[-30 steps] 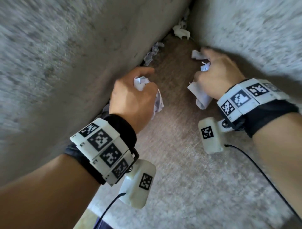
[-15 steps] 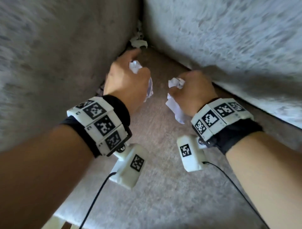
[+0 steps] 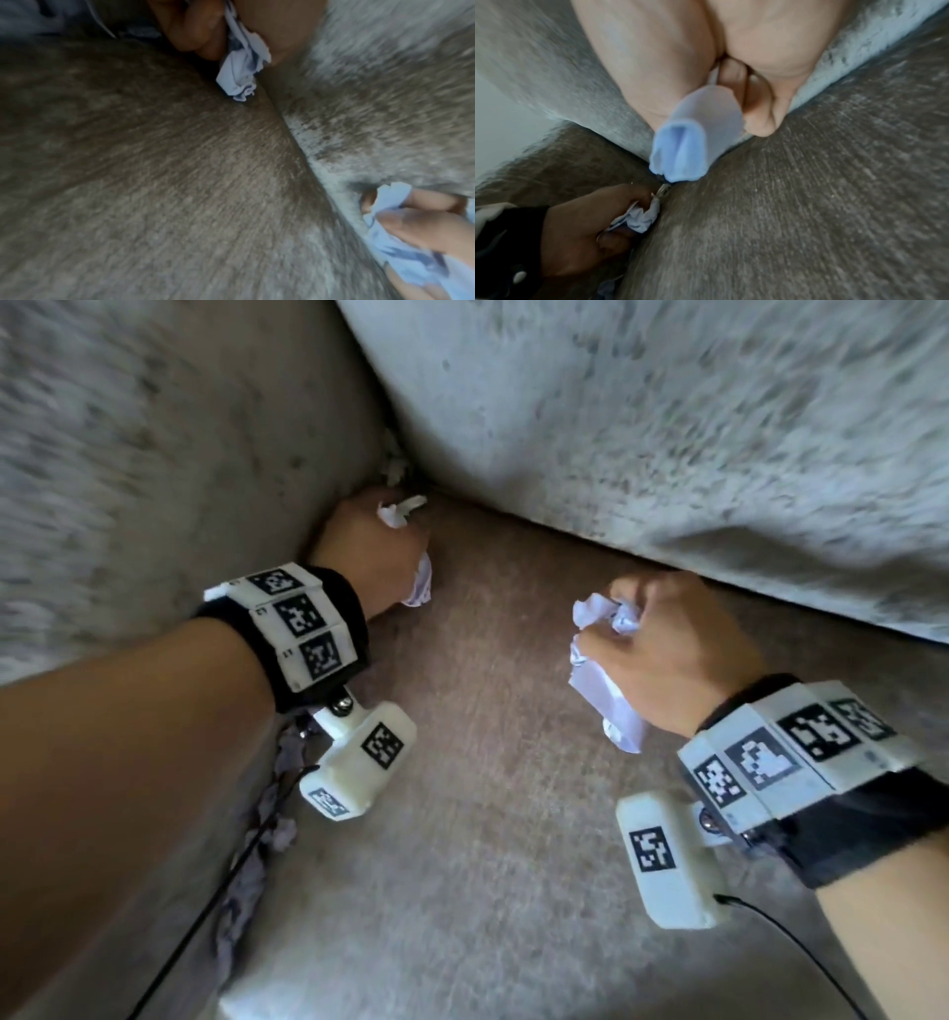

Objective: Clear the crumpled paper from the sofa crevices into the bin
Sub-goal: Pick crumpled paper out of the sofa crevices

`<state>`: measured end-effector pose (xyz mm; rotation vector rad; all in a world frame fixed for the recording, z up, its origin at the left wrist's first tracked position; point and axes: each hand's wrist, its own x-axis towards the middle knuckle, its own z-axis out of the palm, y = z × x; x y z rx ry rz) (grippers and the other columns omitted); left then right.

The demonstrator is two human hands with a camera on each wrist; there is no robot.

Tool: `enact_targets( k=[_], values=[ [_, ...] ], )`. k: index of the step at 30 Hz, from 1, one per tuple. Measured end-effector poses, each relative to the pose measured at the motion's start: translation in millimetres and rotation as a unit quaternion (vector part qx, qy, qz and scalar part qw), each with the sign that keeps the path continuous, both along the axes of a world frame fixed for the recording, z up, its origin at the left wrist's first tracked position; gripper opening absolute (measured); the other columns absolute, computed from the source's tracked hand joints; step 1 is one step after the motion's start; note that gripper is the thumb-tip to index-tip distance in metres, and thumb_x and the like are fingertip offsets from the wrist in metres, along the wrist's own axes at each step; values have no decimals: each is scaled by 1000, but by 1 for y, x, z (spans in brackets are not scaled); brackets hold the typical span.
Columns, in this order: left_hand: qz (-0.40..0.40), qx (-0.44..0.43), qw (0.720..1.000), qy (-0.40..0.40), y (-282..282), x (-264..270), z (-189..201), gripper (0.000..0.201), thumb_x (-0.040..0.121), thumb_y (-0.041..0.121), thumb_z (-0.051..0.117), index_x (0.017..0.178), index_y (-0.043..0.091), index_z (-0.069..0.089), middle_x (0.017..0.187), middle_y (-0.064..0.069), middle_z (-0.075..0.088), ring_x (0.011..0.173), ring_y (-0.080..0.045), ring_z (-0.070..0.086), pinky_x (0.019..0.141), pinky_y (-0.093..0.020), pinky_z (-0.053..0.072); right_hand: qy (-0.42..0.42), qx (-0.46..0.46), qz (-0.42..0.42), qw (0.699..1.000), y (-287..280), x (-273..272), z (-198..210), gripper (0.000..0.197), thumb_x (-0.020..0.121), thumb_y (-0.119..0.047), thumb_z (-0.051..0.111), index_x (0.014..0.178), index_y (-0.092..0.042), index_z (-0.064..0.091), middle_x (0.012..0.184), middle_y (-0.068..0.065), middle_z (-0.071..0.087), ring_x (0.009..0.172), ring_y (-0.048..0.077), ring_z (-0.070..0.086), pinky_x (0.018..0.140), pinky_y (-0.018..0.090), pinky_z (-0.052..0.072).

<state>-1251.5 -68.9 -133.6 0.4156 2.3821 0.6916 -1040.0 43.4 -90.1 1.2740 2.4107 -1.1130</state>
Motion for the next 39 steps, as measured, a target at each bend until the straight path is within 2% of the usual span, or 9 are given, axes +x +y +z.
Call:
enact_targets(
  k=[2, 4, 8, 12, 17, 24, 33, 37, 39],
  values=[
    [-33, 14, 999, -18, -1, 3, 1, 26, 90, 28, 51, 66, 30, 61, 47, 19, 59, 44, 9, 56, 36, -16, 40, -14, -3, 14, 1000, -4, -4, 0, 20, 78, -22, 62, 65, -8, 56, 61, -4, 60, 53, 5, 52, 41, 12, 33],
    [-53, 30, 997, -50, -4, 8, -1, 47, 93, 21, 46, 47, 16, 58, 36, 7, 55, 37, -5, 55, 37, -22, 40, -18, 1, 22, 1000, -9, -9, 0, 22, 79, -21, 61, 63, -8, 53, 61, 0, 58, 54, 9, 50, 43, 11, 34],
    [-19, -69, 996, 62, -12, 15, 5, 26, 88, 36, 57, 70, 17, 55, 73, -1, 61, 69, -20, 55, 65, -29, 43, -22, 0, 15, 1000, -13, -17, 2, 34, 80, -21, 61, 53, -14, 42, 51, -6, 46, 48, 7, 44, 41, 8, 33],
    [-31, -74, 995, 57, -26, 30, 13, 33, 91, 32, 58, 63, 21, 45, 64, 4, 49, 69, -21, 51, 65, -29, 38, -17, -18, 0, 1000, -15, -21, 4, 37, 82, -21, 61, 51, -16, 41, 50, -5, 45, 50, 9, 42, 42, 7, 32],
    [-65, -27, 997, 16, -41, 60, 35, 37, 84, 32, 49, 50, 16, 50, 48, 1, 55, 49, -11, 53, 48, -25, 44, -2, -30, -17, 999, -23, -16, 10, 28, 81, -21, 62, 58, -13, 49, 52, -5, 49, 48, 7, 47, 38, 8, 29],
    [-60, -4, 997, -45, -40, 102, 61, 40, 63, 41, 36, 55, 15, 64, 65, -4, 69, 87, -31, 64, 78, -37, 56, 2, -35, -36, 999, -35, 11, 33, 15, 78, -22, 66, 71, -9, 62, 69, 3, 65, 60, 18, 60, 45, 21, 41],
    [-110, 44, 993, -1, -44, 213, 112, 31, 73, 28, 47, 54, 10, 64, 52, -1, 65, 61, -19, 64, 56, -27, 50, 54, -15, -123, 991, -50, 120, 63, 26, 77, -21, 66, 56, -17, 52, 54, -7, 53, 51, 9, 52, 37, 13, 32],
    [-121, 97, 988, 14, -29, 308, 131, 34, 78, 17, 51, 45, 19, 56, 42, 11, 57, 38, -4, 49, 42, -14, 36, 112, -4, -177, 978, -45, 210, 82, 16, 77, -22, 61, 68, -10, 66, 67, -3, 68, 65, 17, 64, 53, 25, 47],
    [-152, 115, 981, -31, -14, 373, 134, 31, 78, 14, 50, 48, 12, 54, 44, 9, 60, 39, -7, 52, 47, -20, 41, 127, 18, -220, 967, -39, 277, 91, 23, 78, -23, 61, 57, -15, 59, 54, -14, 61, 53, 7, 55, 48, 17, 38]
  ],
)
